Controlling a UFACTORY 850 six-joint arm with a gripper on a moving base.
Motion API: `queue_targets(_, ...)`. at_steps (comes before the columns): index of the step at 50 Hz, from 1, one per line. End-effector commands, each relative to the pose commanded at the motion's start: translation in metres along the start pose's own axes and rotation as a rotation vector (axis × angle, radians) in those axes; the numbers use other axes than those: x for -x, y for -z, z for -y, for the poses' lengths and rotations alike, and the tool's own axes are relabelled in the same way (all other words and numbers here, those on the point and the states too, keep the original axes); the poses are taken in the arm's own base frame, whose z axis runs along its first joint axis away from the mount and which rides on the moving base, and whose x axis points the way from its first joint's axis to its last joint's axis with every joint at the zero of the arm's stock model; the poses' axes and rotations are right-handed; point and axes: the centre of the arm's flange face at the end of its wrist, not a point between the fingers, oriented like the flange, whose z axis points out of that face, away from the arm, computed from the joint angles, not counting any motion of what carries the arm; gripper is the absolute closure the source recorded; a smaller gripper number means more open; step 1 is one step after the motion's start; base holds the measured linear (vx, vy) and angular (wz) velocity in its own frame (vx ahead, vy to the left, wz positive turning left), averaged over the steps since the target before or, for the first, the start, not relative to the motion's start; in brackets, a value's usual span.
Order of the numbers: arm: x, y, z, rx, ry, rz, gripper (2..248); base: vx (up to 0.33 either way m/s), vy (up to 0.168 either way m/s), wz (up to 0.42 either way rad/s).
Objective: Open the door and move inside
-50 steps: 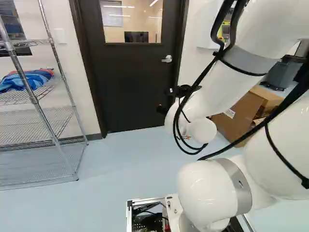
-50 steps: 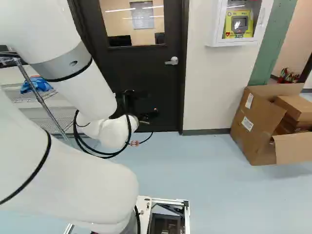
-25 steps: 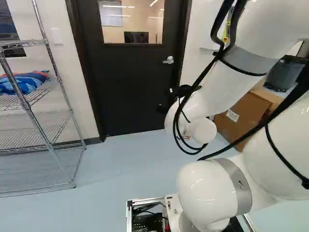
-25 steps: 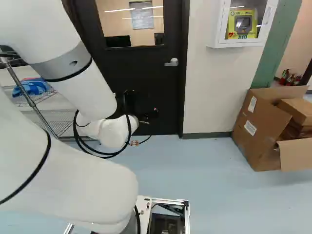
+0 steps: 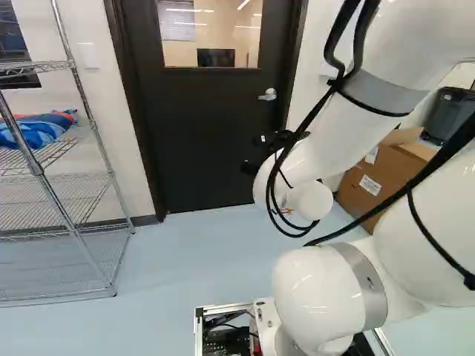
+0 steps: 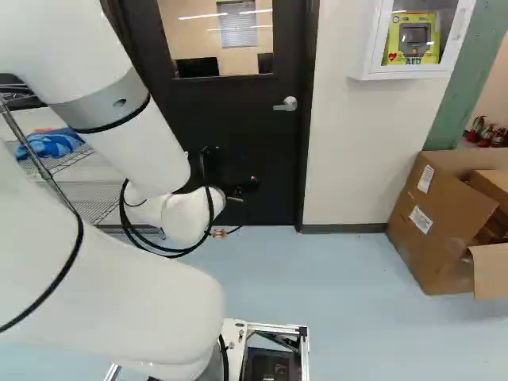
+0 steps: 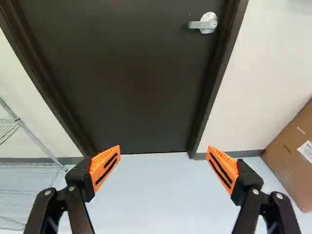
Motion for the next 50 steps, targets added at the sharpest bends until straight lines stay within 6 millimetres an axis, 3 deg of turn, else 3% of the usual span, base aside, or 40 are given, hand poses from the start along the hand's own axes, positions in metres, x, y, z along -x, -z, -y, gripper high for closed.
queue_targets(50, 0.0000, 0.0000, 0.0000, 0.000, 0.000, 0.000, 3, 0.130, 0.005, 0.024)
